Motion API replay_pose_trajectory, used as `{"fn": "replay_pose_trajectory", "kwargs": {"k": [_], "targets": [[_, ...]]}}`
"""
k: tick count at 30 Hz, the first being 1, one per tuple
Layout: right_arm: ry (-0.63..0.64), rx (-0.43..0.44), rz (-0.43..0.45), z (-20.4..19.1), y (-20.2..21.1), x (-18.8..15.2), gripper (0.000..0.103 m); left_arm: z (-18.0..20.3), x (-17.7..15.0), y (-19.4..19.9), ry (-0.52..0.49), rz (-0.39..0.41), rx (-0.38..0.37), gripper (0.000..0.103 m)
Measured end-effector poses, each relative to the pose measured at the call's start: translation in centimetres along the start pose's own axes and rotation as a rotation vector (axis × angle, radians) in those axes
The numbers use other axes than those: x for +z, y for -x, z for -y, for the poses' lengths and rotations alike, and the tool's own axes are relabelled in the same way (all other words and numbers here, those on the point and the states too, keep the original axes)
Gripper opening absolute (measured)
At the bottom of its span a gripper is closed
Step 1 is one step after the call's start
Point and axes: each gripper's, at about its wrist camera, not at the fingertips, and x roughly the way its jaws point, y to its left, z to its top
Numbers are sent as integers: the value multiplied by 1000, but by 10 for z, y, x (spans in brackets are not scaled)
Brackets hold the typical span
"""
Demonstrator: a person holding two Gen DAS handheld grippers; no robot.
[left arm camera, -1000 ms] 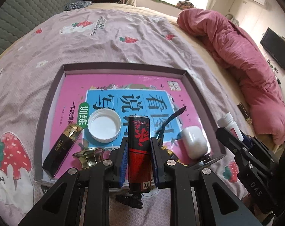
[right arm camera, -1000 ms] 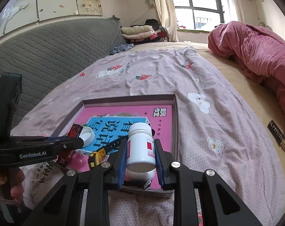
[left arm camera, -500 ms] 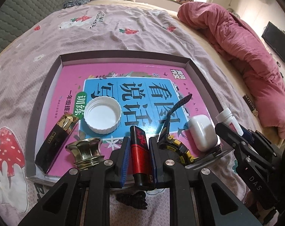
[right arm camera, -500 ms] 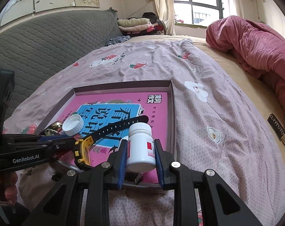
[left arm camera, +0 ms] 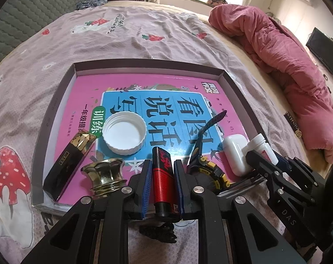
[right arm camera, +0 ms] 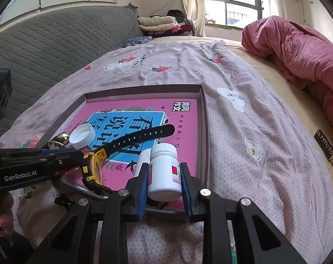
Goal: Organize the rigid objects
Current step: 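Lower the red lighter into the box with the left gripper while the right brings the pill bottle over it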
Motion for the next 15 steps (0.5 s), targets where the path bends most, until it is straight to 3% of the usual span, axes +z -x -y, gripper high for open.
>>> {"fn": "replay_pose_trajectory", "kwargs": {"k": [10, 15], "targets": [[64, -28, -4, -12, -1, 1, 27, -10, -9, 5, 3, 4, 8, 20], [59, -20, -2, -12, 0, 1, 27, -11, -10, 6, 4, 0, -24, 20]]}}
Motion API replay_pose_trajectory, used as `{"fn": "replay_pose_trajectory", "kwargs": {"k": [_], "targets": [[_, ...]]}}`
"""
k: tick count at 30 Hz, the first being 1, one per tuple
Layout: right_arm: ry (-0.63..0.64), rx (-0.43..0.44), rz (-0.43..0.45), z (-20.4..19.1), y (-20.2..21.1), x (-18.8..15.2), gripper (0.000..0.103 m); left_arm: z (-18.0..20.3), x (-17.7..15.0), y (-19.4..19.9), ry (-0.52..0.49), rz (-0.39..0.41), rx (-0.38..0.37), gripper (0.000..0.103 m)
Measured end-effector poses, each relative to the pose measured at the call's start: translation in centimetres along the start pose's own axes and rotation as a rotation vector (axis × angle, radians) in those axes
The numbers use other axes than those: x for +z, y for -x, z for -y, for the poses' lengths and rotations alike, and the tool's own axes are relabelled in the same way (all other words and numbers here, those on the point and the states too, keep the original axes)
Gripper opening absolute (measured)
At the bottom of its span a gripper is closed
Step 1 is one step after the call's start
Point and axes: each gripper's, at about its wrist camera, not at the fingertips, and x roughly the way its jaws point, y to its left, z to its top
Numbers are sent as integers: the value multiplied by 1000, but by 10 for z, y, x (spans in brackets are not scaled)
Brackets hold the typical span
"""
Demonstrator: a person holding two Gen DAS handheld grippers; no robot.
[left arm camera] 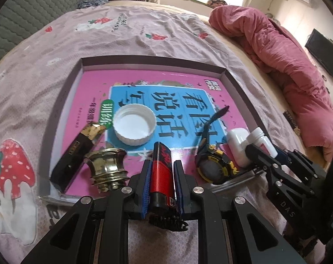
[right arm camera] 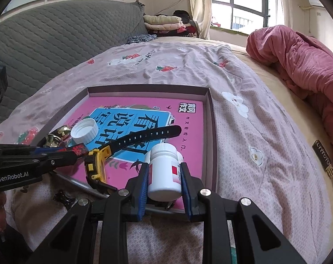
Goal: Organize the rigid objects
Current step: 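Lower the red lighter into the box with the left gripper while the right brings the pill bottle over it, then open the left gripper off the lighter while the right sets the pill bottle in the box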
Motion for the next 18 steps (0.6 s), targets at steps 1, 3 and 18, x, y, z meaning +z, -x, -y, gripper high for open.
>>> {"fn": "replay_pose_trajectory", "kwargs": {"k": [1, 3, 18], "targets": [[-2, 4, 0, 0, 0, 0, 27, 0, -1, 0, -2, -1, -6, 20], [-5, 3, 0, 1, 1, 0, 27, 2, -1, 0, -6, -2, -6, 20], [-13, -27, 12, 5, 10, -6, 49, 8, 0, 0, -26, -6, -9, 20]]}}
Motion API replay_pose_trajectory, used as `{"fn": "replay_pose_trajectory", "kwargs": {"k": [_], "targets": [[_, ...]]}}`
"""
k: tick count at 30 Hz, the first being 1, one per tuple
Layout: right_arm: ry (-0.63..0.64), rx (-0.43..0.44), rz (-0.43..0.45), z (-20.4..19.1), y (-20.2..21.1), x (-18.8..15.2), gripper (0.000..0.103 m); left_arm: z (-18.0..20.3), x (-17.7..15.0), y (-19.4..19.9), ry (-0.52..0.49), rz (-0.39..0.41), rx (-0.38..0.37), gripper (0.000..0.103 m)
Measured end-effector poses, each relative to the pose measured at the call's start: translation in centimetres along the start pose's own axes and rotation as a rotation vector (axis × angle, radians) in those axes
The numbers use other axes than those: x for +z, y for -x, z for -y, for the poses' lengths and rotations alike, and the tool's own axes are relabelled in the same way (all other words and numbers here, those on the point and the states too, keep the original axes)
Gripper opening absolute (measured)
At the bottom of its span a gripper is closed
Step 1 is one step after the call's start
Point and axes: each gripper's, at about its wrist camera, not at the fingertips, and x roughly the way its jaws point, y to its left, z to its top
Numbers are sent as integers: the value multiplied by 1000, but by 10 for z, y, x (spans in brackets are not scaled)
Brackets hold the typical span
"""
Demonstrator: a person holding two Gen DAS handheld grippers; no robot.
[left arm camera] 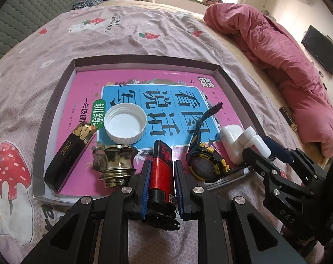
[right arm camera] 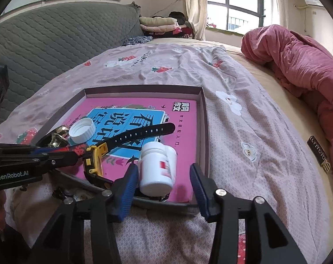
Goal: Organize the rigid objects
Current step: 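Open the left gripper off the lighter while the right sets the pill bottle in the box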
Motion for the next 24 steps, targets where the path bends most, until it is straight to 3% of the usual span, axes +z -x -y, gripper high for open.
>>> {"fn": "replay_pose_trajectory", "kwargs": {"k": [20, 24], "targets": [[-11, -11, 20, 4, 12, -1, 53, 7, -2, -1, -20, -9, -18, 21], [-10, -10, 21, 5, 14, -1, 53, 8, -4, 0, -23, -9, -18, 31]]}}
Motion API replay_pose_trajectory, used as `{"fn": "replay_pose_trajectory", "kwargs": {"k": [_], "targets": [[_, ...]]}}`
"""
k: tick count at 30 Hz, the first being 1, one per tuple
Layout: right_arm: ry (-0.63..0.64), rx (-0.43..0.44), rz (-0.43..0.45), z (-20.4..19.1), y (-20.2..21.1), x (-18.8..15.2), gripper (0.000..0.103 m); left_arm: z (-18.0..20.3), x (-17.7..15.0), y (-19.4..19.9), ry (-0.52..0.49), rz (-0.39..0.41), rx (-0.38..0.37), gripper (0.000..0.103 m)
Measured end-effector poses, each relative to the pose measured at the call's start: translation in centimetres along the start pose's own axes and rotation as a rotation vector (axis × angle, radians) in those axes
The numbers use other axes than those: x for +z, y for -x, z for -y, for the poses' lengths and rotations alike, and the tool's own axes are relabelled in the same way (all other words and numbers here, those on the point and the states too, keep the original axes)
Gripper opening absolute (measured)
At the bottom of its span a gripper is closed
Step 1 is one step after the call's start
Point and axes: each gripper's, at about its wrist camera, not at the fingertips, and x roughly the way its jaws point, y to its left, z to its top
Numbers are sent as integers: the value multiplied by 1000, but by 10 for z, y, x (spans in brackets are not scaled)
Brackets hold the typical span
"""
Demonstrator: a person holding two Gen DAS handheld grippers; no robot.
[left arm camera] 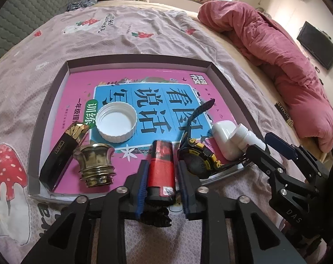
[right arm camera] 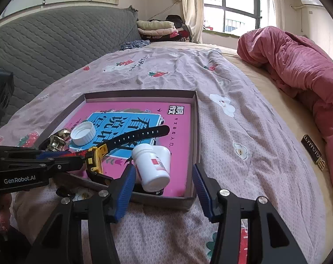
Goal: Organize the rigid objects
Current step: 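Open the left gripper off the lighter while the right sets the pill bottle in the box, then withdraw both open grippers away from the box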
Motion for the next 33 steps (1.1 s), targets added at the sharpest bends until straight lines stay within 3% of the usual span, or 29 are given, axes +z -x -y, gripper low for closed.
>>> {"fn": "replay_pose_trajectory", "kwargs": {"k": [8, 10, 18, 22, 24, 33], "targets": [[-8, -1, 14, -2, 11, -1, 53, -2, -6, 12, -7, 16, 16, 41], [-15, 5, 16, -3, 15, -2, 53, -5, -9, 18, -2, 25, 11, 56], [10, -1, 37, -15, 33, -1, 54, -12, -18, 42, 4, 65, 28, 59], [4, -4, 65, -22, 47, 1, 54, -12, -21, 60, -1, 105, 53, 70], [-4, 2, 73, -25, 54, 2, 54, -13, -23, 69, -2, 126, 63, 71], [-14, -5, 94, -45, 81, -3, 58, -17, -37, 107, -22, 192, 175, 77]]}}
